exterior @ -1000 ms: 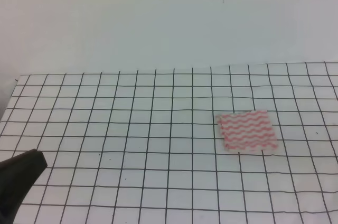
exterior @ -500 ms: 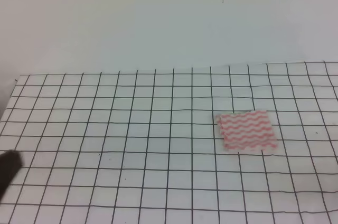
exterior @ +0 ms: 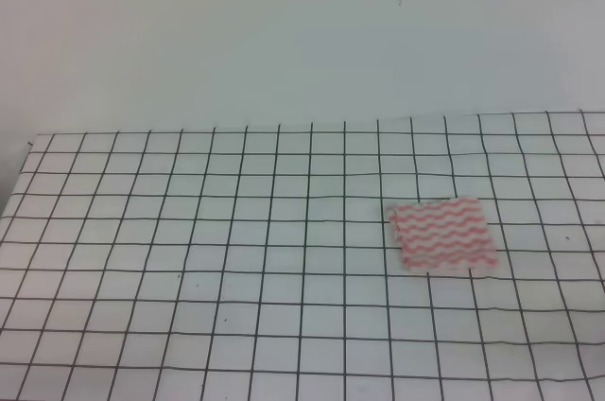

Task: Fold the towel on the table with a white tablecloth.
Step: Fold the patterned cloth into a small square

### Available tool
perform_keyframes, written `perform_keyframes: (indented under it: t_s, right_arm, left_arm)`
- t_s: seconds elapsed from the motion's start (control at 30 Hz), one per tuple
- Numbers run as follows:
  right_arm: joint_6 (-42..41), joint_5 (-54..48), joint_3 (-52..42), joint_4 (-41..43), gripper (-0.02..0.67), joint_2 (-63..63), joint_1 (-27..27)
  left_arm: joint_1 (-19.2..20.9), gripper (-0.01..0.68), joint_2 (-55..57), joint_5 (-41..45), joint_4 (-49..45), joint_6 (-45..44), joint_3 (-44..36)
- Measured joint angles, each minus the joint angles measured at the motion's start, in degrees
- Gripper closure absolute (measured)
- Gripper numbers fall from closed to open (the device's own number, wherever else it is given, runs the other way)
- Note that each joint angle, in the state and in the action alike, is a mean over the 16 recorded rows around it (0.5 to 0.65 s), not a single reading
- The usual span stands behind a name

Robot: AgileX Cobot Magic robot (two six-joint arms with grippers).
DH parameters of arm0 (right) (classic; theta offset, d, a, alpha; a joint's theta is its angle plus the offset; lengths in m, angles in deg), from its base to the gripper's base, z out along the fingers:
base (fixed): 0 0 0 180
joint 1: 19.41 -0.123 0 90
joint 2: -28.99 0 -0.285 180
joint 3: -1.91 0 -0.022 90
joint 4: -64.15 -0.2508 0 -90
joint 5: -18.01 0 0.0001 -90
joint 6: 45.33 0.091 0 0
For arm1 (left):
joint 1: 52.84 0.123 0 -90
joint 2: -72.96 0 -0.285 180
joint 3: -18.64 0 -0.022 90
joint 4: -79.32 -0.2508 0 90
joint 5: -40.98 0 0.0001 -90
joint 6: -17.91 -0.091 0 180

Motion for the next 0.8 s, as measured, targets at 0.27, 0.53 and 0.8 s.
perform_keyframes:
  t_s: [0.27, 0.53, 0.8]
  right_arm:
    - [0.0, -0.1, 0.0, 0.0, 0.649, 0.0, 0.0]
    - [0.0, -0.2, 0.0, -0.5, 0.649, -1.2, 0.0]
    - [-0.8, -0.2, 0.0, -1.0, 0.649, -9.3, 1.2]
  left_arm:
    - [1.6, 0.674, -4.6, 2.3, -1.7, 0.4, -5.3]
    - [2.1, 0.674, -5.7, 3.6, -2.1, 0.4, -6.4]
    - [2.1, 0.675, -5.7, 3.6, -2.1, 0.4, -6.4]
